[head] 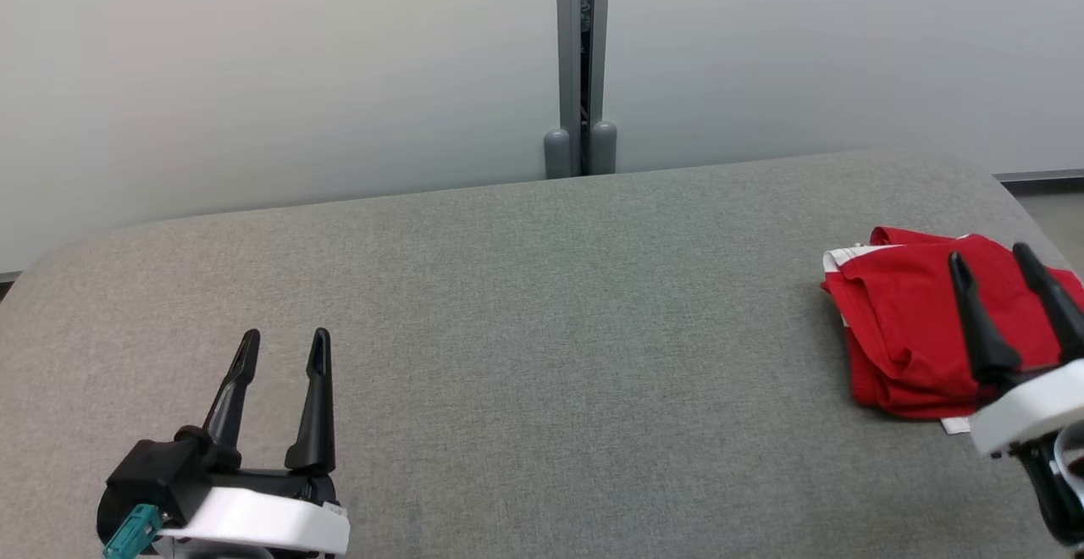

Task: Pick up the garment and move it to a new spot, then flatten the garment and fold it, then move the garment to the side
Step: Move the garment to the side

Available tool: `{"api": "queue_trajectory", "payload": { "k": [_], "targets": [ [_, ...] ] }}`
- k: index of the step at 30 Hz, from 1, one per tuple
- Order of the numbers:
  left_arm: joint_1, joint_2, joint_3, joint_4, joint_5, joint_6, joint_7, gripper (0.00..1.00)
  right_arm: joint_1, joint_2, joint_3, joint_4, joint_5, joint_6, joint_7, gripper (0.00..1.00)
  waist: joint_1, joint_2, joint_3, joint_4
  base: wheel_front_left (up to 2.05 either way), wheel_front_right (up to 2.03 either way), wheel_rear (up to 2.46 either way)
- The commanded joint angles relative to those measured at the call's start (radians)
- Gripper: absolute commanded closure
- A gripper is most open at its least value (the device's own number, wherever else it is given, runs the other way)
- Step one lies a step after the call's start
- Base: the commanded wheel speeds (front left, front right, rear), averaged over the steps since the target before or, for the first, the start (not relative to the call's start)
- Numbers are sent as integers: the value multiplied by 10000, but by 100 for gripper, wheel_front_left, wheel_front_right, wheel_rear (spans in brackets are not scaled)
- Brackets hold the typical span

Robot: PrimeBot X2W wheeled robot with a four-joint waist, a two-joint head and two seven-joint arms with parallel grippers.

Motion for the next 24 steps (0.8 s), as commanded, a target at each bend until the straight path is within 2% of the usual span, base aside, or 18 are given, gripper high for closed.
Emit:
{"api": "queue_trajectory", "payload": {
  "k": [1, 7, 11, 24],
  "targets": [
    [134, 20, 93, 24, -177, 61, 66, 0, 684, 286, -462, -478, -550, -2, 62, 0, 0, -1, -21, 106, 0, 0, 0],
    [212, 102, 76, 564, 98, 395, 131, 0, 2448, 1844, -1594, -1851, -1791, -2, 377, 0, 0, -1, 22, 310, 0, 0, 0],
    [179, 186, 205, 1094, 132, 461, 50, 0, 3109, 2507, -1815, -2380, -2222, 0, 578, 0, 0, -1, 38, 401, 0, 0, 0],
    [16, 37, 266, 1696, 233, 347, -170, 0, 3255, 2847, -1751, -3098, -2631, -2, 891, 0, 0, -1, 10, 480, 0, 0, 0]
  ]
}}
